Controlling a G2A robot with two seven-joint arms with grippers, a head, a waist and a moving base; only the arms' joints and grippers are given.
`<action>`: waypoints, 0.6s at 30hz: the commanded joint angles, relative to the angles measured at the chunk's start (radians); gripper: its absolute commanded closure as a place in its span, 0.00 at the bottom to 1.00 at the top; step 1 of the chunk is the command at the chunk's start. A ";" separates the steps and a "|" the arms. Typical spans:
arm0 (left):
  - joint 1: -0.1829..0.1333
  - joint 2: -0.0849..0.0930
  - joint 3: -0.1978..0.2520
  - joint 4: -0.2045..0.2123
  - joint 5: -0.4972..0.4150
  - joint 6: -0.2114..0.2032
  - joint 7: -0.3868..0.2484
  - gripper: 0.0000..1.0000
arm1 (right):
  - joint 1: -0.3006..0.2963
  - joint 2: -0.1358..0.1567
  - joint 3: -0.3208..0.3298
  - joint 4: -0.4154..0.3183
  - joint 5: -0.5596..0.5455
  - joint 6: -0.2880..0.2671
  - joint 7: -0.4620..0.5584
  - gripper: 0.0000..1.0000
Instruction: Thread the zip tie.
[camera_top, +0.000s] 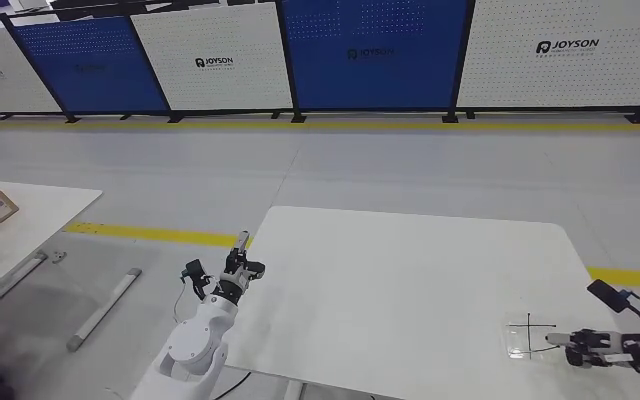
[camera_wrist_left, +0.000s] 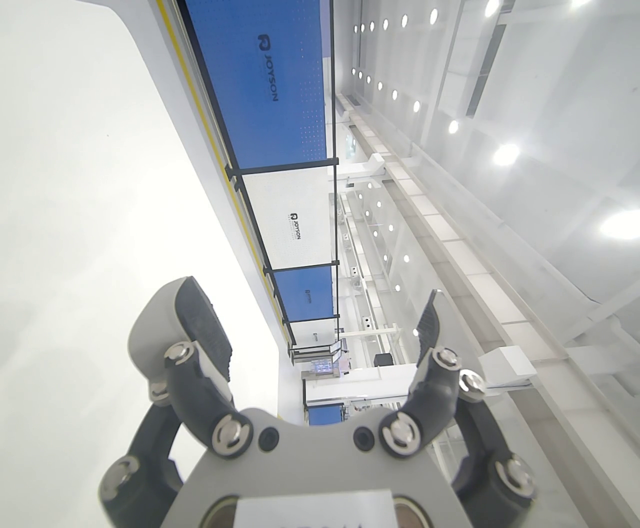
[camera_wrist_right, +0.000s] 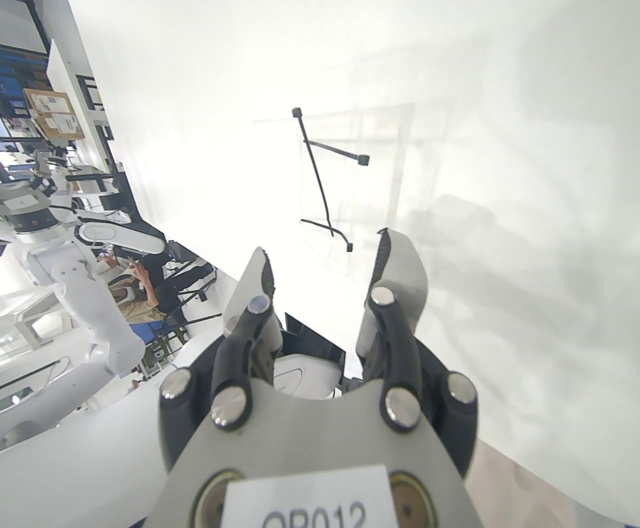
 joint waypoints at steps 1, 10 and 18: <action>0.000 0.000 0.000 0.000 0.000 0.000 0.000 0.00 | 0.010 0.000 -0.008 0.012 -0.011 0.011 0.000 0.66; 0.000 0.000 0.000 0.000 0.000 0.000 0.000 0.00 | 0.046 -0.004 -0.047 0.039 -0.034 0.023 0.000 0.75; 0.000 0.000 0.000 0.000 0.000 0.000 0.000 0.00 | 0.074 -0.006 -0.084 0.048 -0.050 0.041 0.000 0.74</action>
